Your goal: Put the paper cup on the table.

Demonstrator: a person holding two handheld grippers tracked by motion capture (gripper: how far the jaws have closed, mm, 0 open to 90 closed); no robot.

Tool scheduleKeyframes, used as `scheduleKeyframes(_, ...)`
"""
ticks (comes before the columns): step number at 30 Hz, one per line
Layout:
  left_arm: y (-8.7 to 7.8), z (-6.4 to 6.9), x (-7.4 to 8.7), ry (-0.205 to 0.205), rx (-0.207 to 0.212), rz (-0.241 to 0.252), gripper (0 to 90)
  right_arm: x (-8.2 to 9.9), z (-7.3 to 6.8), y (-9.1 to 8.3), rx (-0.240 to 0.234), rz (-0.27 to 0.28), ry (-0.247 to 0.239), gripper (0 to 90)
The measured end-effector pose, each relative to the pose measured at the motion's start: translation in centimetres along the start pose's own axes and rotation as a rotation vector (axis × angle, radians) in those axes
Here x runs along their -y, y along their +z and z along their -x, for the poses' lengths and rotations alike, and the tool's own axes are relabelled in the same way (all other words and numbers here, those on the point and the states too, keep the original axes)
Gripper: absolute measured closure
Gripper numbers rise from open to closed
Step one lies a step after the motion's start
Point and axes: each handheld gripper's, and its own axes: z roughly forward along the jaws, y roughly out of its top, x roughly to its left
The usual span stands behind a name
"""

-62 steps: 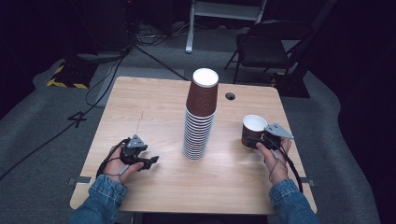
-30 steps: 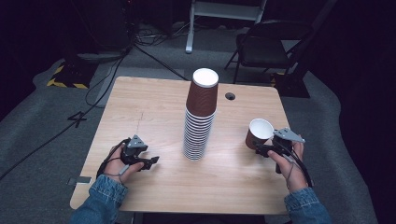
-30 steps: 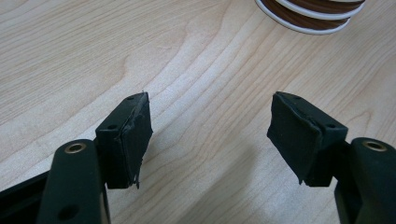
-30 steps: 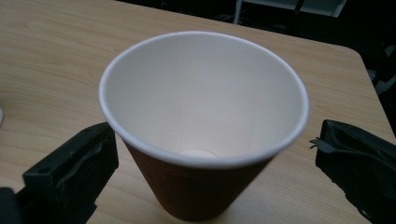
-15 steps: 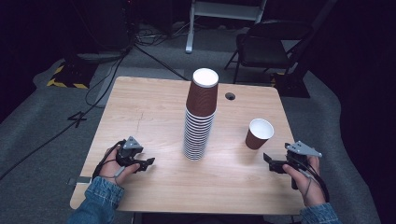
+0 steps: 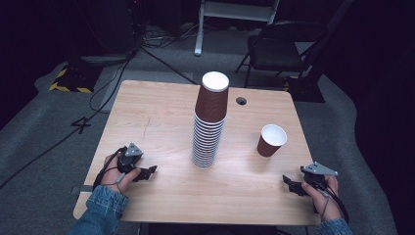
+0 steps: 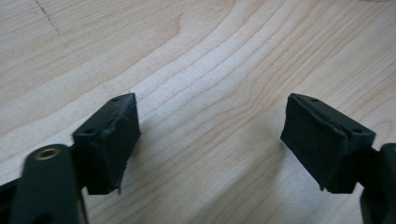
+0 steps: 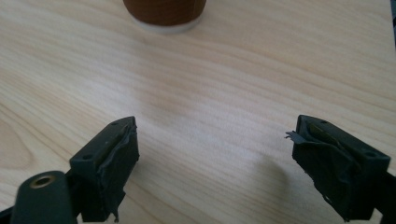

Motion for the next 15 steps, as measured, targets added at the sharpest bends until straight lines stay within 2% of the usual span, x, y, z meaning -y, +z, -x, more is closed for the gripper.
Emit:
scheduleKeyframes(1,0.1,-0.1,0.05,0.021,-0.008,0.004,15.5,0.16,-0.02,0.15,0.004,0.002,-0.001,13.1)
scheduleKeyframes(5,0.16,-0.15,0.0,0.018,-0.007,0.006,13.7,0.15,-0.01,0.17,0.002,-0.003,0.012,13.0)
scheduleKeyframes(6,0.17,-0.15,0.0,0.019,-0.009,0.006,13.7,0.17,0.0,0.18,0.002,-0.011,0.037,12.9)
scheduleKeyframes(7,0.18,-0.15,0.0,0.019,-0.009,0.007,13.7,0.17,0.24,0.3,-0.017,-0.025,0.084,12.3)
scheduleKeyframes(8,0.21,-0.15,-0.03,0.019,-0.009,0.007,13.6,0.14,0.34,0.36,-0.023,-0.026,0.091,11.6)
scheduleKeyframes(15,0.32,-0.07,-0.15,0.008,-0.013,0.001,12.6,-0.07,0.46,0.66,-0.017,-0.036,0.085,7.9)
